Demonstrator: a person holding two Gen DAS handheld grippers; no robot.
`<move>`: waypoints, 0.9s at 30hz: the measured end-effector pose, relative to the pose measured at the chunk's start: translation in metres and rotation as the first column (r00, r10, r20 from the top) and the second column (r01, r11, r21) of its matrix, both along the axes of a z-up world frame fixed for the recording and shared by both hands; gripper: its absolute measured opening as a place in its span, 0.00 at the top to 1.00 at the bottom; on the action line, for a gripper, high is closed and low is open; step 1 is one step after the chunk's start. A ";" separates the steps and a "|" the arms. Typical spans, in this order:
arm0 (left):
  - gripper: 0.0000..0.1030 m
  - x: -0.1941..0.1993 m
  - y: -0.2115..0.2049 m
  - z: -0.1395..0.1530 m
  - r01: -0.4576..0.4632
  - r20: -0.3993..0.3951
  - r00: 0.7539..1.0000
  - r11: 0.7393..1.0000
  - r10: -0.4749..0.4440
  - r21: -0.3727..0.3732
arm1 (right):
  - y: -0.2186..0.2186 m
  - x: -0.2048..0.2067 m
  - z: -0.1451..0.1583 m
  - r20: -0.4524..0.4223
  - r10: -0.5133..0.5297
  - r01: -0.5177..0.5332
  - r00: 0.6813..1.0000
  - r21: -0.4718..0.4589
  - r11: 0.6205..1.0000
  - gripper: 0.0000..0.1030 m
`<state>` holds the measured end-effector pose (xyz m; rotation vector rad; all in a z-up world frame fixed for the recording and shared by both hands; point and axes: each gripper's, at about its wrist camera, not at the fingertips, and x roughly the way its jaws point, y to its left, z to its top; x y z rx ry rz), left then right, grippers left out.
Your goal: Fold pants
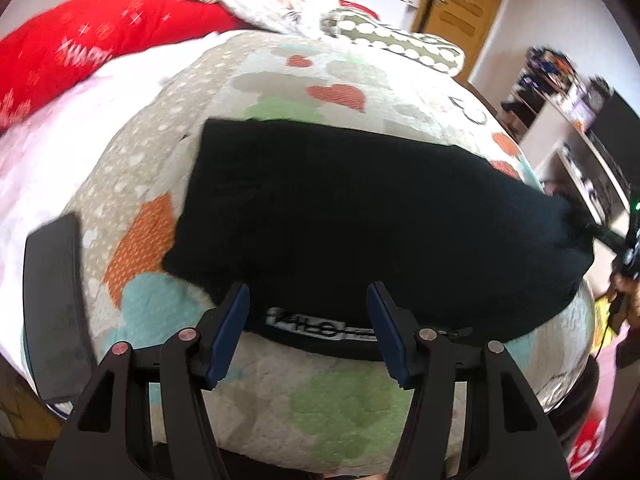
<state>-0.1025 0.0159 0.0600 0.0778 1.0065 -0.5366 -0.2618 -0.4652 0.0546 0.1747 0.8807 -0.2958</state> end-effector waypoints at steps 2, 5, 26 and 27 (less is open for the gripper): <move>0.42 0.005 0.007 -0.006 -0.029 -0.028 0.999 1.000 0.029 0.002 | -0.003 0.005 -0.019 -0.042 -0.029 0.029 0.999 0.008 1.000 0.80; 0.42 0.008 0.019 -0.004 -0.060 -0.037 0.998 0.998 0.059 -0.016 | -0.004 -0.007 -0.009 0.008 -0.075 0.075 0.997 0.015 0.997 0.68; 0.31 0.047 0.029 -0.009 -0.211 -0.047 0.977 0.976 0.208 -0.052 | 0.253 0.028 0.001 0.118 0.576 -0.584 0.809 0.048 0.810 0.49; 0.31 0.049 0.028 -0.009 -0.209 -0.046 0.977 0.976 0.207 -0.055 | 0.264 0.029 -0.004 0.107 0.597 -0.603 0.795 0.032 0.797 0.49</move>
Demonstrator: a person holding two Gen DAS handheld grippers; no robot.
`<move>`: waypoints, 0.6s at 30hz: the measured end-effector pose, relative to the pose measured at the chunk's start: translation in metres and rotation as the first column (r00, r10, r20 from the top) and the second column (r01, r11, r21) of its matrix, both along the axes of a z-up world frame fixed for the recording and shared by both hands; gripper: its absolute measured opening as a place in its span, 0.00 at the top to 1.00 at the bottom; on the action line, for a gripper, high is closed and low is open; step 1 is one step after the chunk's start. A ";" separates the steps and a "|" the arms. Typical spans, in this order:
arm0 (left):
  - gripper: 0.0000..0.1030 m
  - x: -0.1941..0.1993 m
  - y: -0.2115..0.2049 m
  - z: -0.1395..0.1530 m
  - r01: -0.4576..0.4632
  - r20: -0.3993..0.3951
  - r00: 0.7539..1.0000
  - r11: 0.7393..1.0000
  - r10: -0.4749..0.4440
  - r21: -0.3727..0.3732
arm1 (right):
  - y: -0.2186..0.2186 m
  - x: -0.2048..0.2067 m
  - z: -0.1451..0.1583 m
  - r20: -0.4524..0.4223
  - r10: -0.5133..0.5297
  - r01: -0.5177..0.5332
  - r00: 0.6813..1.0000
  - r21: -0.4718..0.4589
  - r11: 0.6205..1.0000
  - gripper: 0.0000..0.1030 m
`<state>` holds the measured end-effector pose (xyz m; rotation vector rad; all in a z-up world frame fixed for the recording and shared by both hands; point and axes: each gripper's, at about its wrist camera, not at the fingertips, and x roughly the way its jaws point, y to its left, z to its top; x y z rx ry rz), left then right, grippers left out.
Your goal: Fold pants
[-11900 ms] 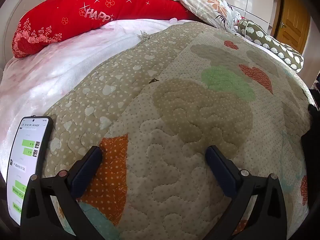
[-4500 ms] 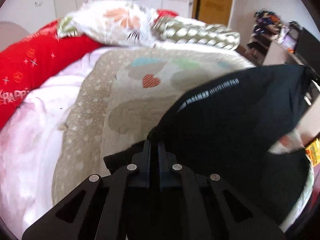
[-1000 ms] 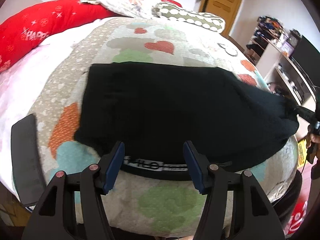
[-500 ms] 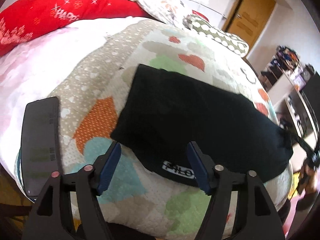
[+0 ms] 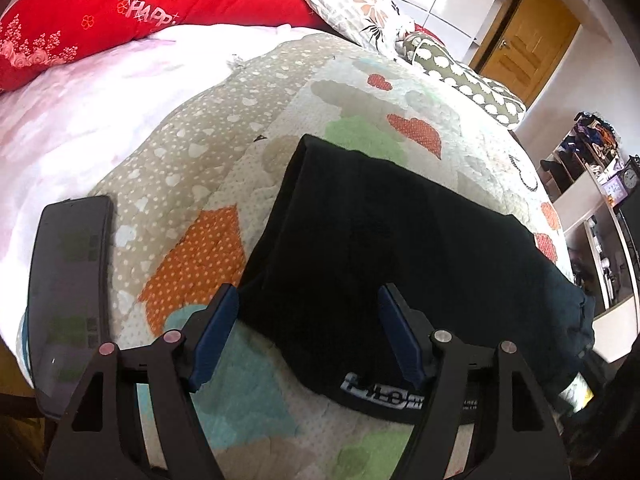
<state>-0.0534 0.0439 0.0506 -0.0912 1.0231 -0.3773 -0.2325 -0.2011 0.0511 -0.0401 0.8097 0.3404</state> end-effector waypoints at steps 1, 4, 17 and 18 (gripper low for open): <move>0.31 0.001 -0.001 0.000 0.001 0.002 1.000 1.000 -0.001 0.000 | 0.008 0.004 -0.005 -0.003 0.010 -0.010 1.000 -0.018 1.000 0.49; 0.31 0.005 -0.006 -0.002 0.011 0.009 1.000 1.000 -0.011 0.011 | 0.023 0.012 -0.018 -0.020 0.032 -0.033 0.999 -0.090 0.995 0.50; 0.62 -0.005 -0.006 0.011 0.061 0.054 0.997 0.998 -0.060 -0.013 | 0.011 0.007 0.010 -0.025 0.035 -0.035 0.999 0.007 0.999 0.94; 0.62 -0.008 -0.005 0.013 0.065 0.060 0.996 0.998 -0.064 -0.014 | 0.012 0.002 0.011 -0.025 0.046 -0.046 0.999 0.008 0.999 0.94</move>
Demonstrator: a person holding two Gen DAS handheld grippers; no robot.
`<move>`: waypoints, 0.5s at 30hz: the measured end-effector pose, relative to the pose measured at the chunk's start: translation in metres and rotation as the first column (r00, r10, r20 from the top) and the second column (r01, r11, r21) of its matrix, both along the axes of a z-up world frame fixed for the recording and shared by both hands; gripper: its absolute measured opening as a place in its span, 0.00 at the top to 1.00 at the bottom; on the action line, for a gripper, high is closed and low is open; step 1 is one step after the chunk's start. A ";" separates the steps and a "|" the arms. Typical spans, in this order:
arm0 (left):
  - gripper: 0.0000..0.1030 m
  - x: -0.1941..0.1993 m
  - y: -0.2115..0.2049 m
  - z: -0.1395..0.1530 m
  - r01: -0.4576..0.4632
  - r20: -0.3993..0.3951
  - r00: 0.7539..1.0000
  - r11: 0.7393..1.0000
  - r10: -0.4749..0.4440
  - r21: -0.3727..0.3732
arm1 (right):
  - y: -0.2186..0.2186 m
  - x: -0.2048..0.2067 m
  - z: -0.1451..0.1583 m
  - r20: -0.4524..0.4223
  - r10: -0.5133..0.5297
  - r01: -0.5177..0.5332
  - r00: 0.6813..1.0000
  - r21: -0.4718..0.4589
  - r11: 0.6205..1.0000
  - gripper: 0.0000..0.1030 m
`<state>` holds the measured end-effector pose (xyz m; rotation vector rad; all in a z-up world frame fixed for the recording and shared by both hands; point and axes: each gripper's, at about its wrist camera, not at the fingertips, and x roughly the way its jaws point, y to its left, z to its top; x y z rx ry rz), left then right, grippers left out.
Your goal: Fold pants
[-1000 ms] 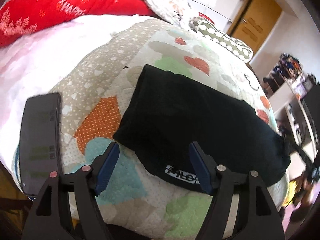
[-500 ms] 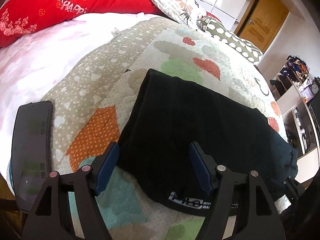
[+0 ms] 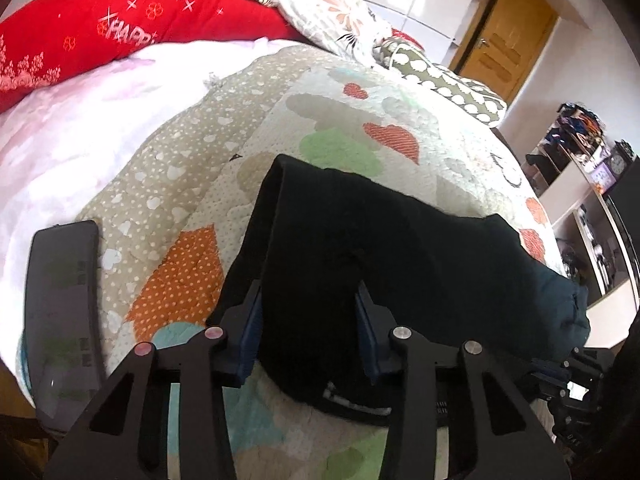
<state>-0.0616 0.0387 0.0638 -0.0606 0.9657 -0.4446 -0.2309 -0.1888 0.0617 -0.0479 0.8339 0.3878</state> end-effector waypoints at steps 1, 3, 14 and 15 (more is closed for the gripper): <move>0.62 -0.003 0.002 0.001 0.002 0.004 1.000 1.000 -0.002 -0.001 | 0.002 -0.001 -0.001 -0.004 0.003 -0.003 1.000 -0.001 1.000 0.94; 0.62 -0.006 0.003 -0.002 0.004 -0.004 1.000 1.000 -0.004 0.000 | 0.003 -0.001 -0.013 -0.027 -0.008 0.008 1.000 -0.014 1.000 0.94; 0.33 -0.020 -0.007 -0.001 -0.066 0.052 0.997 0.992 0.061 0.105 | -0.017 -0.007 0.006 -0.023 -0.101 0.103 0.995 0.113 0.988 0.61; 0.31 -0.022 -0.007 0.003 -0.072 0.063 0.996 0.992 0.066 0.099 | -0.022 -0.007 0.012 -0.011 -0.120 0.121 0.993 0.131 0.984 0.58</move>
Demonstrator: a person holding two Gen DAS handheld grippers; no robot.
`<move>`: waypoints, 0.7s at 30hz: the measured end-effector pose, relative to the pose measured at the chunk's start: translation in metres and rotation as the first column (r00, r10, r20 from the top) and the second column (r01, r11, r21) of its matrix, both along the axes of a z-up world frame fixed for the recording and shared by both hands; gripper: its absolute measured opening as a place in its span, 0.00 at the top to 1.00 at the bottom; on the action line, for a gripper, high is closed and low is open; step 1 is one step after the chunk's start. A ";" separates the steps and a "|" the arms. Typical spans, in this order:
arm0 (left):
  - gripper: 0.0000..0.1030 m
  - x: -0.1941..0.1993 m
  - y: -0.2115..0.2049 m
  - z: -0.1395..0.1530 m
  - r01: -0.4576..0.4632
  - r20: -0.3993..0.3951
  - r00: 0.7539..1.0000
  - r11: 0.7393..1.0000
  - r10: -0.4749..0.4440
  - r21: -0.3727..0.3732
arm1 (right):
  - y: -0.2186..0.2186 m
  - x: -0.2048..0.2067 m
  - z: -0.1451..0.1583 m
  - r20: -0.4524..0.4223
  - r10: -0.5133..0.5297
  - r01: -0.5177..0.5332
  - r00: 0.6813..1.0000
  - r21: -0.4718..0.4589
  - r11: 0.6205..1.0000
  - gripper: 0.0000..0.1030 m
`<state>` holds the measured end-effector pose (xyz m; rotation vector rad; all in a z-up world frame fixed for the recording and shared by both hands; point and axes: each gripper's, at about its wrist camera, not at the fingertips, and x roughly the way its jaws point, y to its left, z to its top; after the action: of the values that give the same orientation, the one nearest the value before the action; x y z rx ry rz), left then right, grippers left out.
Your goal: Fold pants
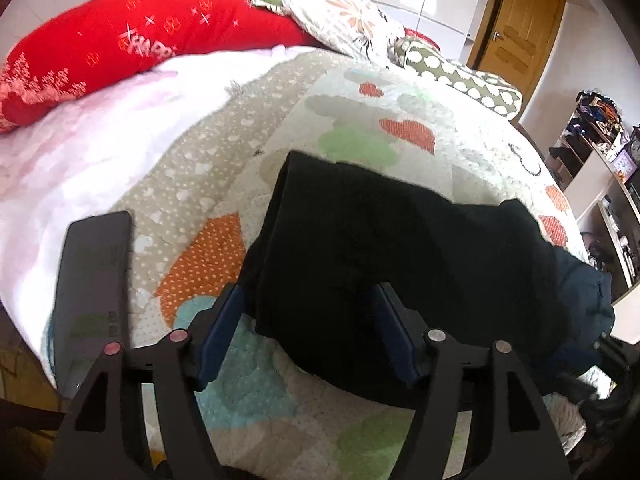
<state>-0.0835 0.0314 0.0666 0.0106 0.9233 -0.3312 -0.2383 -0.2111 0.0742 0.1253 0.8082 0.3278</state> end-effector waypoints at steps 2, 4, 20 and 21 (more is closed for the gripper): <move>0.28 -0.004 0.001 0.008 -0.005 0.024 1.000 1.000 0.006 -0.030 | -0.004 0.000 0.007 0.016 -0.026 0.026 1.000 -0.006 1.000 0.57; 0.28 -0.007 0.000 0.017 -0.008 0.051 0.999 0.999 0.010 -0.038 | -0.006 -0.001 0.013 0.029 -0.037 0.037 0.999 -0.012 0.999 0.57; 0.23 -0.016 -0.039 0.021 0.050 0.107 0.993 0.998 -0.053 0.031 | -0.058 -0.019 0.000 0.004 -0.183 0.183 0.983 -0.040 0.982 0.43; 0.23 -0.016 -0.041 0.019 0.053 0.102 0.993 0.998 -0.056 0.034 | -0.061 -0.021 -0.002 0.000 -0.191 0.190 0.982 -0.038 0.981 0.43</move>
<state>-0.0999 -0.0097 0.0858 0.0811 0.8272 -0.3633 -0.2594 -0.2725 0.0727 0.1665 0.7989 0.1312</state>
